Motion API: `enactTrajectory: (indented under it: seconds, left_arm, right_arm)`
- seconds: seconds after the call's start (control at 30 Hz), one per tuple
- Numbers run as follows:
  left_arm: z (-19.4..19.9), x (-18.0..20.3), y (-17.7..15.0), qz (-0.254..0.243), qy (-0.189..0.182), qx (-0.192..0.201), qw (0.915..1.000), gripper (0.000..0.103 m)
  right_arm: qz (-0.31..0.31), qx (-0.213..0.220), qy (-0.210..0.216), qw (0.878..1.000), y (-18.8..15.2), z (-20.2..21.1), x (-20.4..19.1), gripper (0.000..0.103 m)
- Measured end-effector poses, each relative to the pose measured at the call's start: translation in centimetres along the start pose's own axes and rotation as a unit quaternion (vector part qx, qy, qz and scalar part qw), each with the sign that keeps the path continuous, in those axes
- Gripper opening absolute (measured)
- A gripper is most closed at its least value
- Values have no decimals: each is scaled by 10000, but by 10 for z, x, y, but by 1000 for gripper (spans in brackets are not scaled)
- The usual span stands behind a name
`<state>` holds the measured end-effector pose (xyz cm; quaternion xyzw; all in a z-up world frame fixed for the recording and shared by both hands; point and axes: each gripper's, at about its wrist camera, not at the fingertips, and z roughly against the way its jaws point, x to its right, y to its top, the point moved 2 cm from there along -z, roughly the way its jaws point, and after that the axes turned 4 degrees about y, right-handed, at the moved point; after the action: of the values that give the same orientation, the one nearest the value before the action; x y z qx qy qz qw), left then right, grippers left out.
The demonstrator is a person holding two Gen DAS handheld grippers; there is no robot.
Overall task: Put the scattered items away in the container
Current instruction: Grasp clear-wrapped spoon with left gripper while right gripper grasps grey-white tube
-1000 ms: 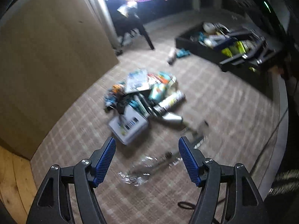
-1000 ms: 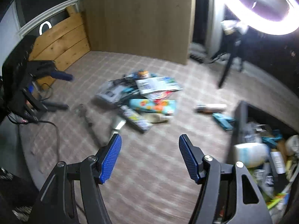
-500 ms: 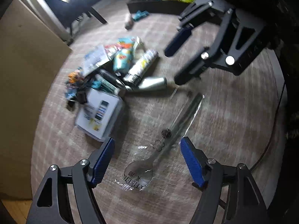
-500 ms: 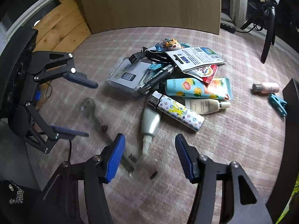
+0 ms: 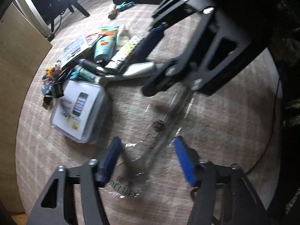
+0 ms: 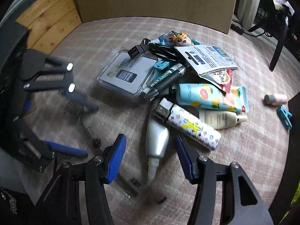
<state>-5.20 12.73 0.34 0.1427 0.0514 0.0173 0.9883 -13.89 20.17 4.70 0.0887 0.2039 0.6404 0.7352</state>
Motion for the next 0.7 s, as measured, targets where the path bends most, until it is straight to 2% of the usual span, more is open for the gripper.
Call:
enactTrajectory:
  seconds: [0.03,0.1,0.17,0.2,0.27,0.5,0.7]
  left_arm:
    - [0,1,0,30,-63,7,10000,45]
    - [1,3,1,104,-120,29,9999,42]
    - [2,7,0,125,-123,71,9998,27]
    - [3,9,0,144,-123,88,9998,22]
    - [4,16,-2,179,-75,103,9998,15]
    - [15,45,-5,497,-170,232,9984,10]
    - [33,64,-8,782,-60,442,9959,9]
  right_arm:
    - [3,-7,-15,10000,2,-1,0,53]
    - [111,-32,-145,9998,3,-2,-2,39]
    - [289,-94,-297,9991,2,-3,-3,30]
    - [316,-116,-316,9989,2,-2,-2,25]
    - [243,-131,-237,9993,0,0,3,24]
    - [-222,-99,220,9995,-15,13,20,24]
    - [-422,68,369,9984,-41,46,26,24]
